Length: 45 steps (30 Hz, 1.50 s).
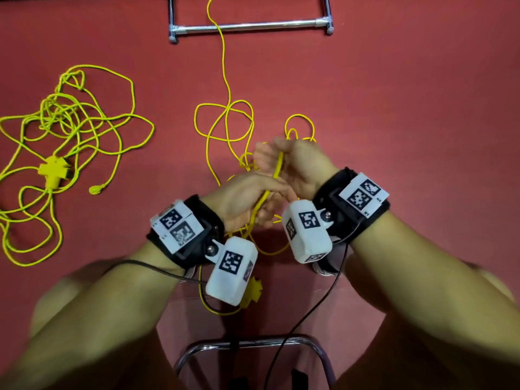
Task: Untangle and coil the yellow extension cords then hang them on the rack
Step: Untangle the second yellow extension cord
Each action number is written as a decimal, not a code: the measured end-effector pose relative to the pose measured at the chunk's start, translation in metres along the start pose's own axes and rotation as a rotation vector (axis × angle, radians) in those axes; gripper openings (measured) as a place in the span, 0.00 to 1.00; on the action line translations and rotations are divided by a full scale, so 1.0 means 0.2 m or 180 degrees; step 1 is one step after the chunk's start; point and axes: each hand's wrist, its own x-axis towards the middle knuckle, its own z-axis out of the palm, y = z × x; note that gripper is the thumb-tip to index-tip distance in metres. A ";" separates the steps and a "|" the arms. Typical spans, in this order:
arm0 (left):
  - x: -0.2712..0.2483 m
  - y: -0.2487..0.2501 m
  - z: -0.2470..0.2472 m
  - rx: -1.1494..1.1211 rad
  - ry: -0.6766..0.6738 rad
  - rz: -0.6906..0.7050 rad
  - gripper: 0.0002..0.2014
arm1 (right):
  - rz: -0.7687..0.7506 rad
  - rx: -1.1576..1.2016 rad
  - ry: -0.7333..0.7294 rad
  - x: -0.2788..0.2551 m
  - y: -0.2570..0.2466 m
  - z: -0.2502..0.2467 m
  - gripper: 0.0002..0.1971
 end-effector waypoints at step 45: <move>-0.03 0.13 -0.19 -0.1019 0.1029 0.1031 0.07 | -0.0402 -0.0414 -0.0137 -0.08 0.01 0.02 0.12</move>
